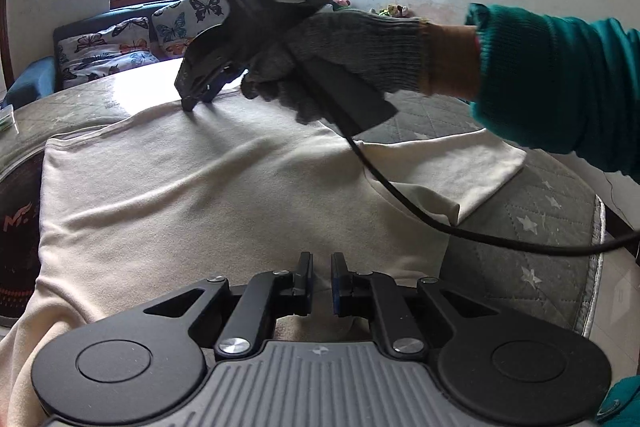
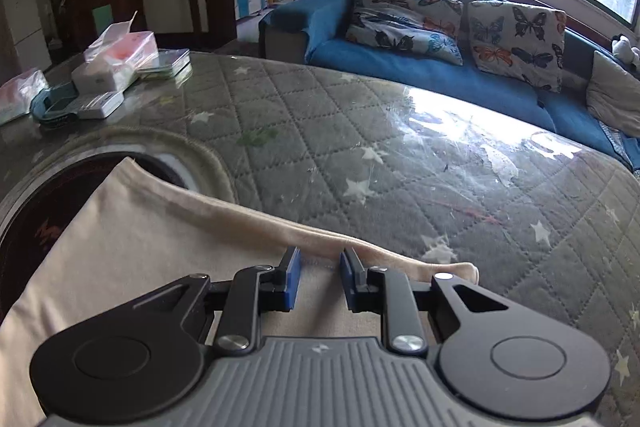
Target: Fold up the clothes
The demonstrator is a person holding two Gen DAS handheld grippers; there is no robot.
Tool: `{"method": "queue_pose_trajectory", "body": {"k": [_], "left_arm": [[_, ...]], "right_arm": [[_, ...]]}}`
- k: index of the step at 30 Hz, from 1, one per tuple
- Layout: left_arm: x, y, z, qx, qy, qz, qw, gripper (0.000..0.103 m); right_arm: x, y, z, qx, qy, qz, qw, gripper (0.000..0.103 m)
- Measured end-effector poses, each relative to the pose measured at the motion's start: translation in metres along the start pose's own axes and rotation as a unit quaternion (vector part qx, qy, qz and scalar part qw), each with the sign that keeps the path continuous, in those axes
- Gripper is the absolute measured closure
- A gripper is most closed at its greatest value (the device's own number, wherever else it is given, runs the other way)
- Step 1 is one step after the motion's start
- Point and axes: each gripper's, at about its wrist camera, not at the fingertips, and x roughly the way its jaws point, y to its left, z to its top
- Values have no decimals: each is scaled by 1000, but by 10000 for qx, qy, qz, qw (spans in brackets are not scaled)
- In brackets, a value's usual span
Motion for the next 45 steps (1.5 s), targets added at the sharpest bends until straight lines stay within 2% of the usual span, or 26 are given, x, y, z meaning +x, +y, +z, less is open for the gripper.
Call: {"method": "queue_pose_trajectory", "body": {"k": [7,11,24,27,31,37,40,42,45], "left_arm": [[-2,-3,-2,-7,-16,-33,10000,93],[-1,-3,-2,-22,-14,-20,10000,92],[0,-10,1,73,17,111,9999,89],[0,-12,2,80,26,153,9998,88],[2,-17,2,177,21,216,9996,79],[3,-22,2,232,13,328,9992,77],[3,-24,5,207,77,397,9990,74],[4,-24,9,162,100,423,9989,73],[3,-28,14,128,43,422,9990,73]], "right_arm": [[8,1,8,62,-30,-137,9999,83],[6,5,11,-129,-22,-197,9997,83],[-81,9,-34,-656,21,233,9976,81],[-104,-7,-60,-426,10,-21,9991,81],[-135,-29,-96,-101,-5,-377,9992,81],[-180,-62,-150,387,-27,-908,9951,80],[-200,-81,-177,762,-45,-1203,9898,79],[-213,-95,-196,1063,-59,-1410,9843,71],[-231,-115,-225,1511,-79,-1717,9735,70]]}}
